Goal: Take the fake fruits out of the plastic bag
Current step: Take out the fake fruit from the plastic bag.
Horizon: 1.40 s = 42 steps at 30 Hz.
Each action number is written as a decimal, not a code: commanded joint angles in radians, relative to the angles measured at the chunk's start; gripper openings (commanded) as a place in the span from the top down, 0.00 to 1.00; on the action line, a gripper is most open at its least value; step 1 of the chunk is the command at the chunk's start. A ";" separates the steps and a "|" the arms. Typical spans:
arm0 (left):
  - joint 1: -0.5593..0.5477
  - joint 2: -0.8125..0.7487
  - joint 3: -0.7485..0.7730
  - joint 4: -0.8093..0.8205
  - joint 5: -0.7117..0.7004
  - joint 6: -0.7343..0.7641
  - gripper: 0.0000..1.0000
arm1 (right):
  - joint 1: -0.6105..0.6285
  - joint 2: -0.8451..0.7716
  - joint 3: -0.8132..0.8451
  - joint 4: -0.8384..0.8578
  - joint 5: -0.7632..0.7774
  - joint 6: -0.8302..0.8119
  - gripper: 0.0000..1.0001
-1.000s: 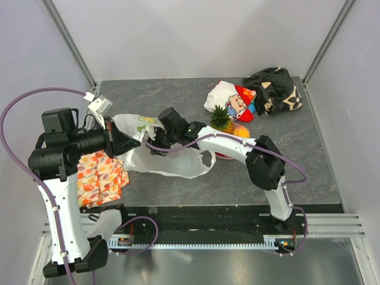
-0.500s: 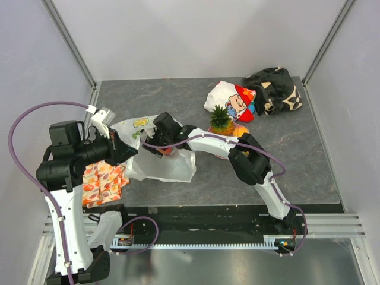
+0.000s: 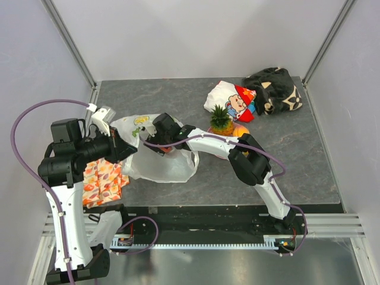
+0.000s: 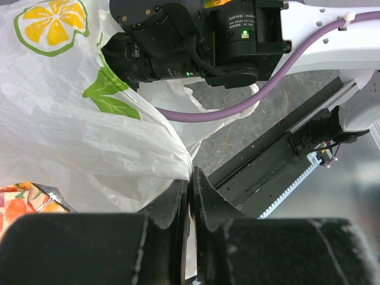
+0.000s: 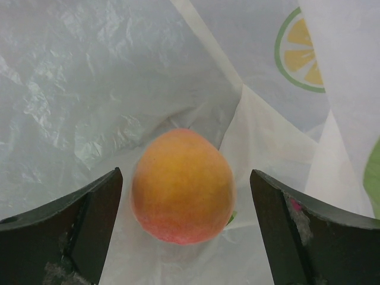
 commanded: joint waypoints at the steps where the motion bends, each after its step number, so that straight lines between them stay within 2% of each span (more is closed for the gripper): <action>1: 0.005 0.003 -0.012 0.036 -0.001 -0.007 0.88 | 0.007 0.014 -0.001 -0.017 0.056 0.000 0.04; 4: 0.004 0.007 -0.009 0.039 -0.005 -0.002 0.88 | 0.007 0.022 -0.002 -0.025 0.072 -0.006 0.06; 5: 0.005 0.009 -0.009 0.041 -0.009 -0.001 0.88 | 0.007 0.020 -0.002 -0.026 0.070 -0.009 0.10; 9: 0.004 0.024 -0.010 0.052 -0.006 0.002 0.88 | 0.010 0.028 0.002 -0.036 0.069 -0.034 0.16; 12: 0.007 0.041 -0.001 0.067 -0.004 0.002 0.88 | 0.010 0.051 0.035 -0.091 0.060 -0.044 0.19; 13: 0.005 0.046 0.003 0.073 -0.002 0.002 0.88 | 0.010 0.052 0.038 -0.106 0.052 -0.054 0.24; 14: 0.005 0.050 0.004 0.076 -0.004 0.002 0.88 | 0.010 0.049 0.041 -0.114 0.041 -0.060 0.36; 17: 0.004 0.066 0.010 0.091 -0.013 -0.001 0.89 | 0.009 0.016 0.036 -0.122 0.001 -0.064 0.49; 20: 0.005 0.080 0.000 0.116 -0.031 -0.007 0.90 | 0.009 -0.053 0.039 -0.148 -0.062 -0.069 0.54; 27: 0.005 0.124 -0.027 0.208 -0.065 -0.036 0.93 | -0.020 -0.324 -0.060 -0.197 -0.368 -0.092 0.56; 32: 0.005 0.152 -0.030 0.242 -0.076 -0.042 0.94 | -0.043 -0.434 -0.103 -0.180 -0.523 -0.057 0.56; 33: 0.004 0.153 -0.030 0.243 -0.082 -0.044 0.94 | -0.063 -0.461 -0.108 -0.175 -0.610 -0.049 0.56; 40: 0.005 0.162 -0.013 0.245 -0.082 -0.056 0.94 | -0.074 -0.483 -0.094 -0.065 -0.736 0.098 0.55; 42: 0.004 0.159 -0.001 0.245 -0.102 -0.056 0.98 | -0.077 -0.489 -0.059 -0.069 -0.730 0.117 0.55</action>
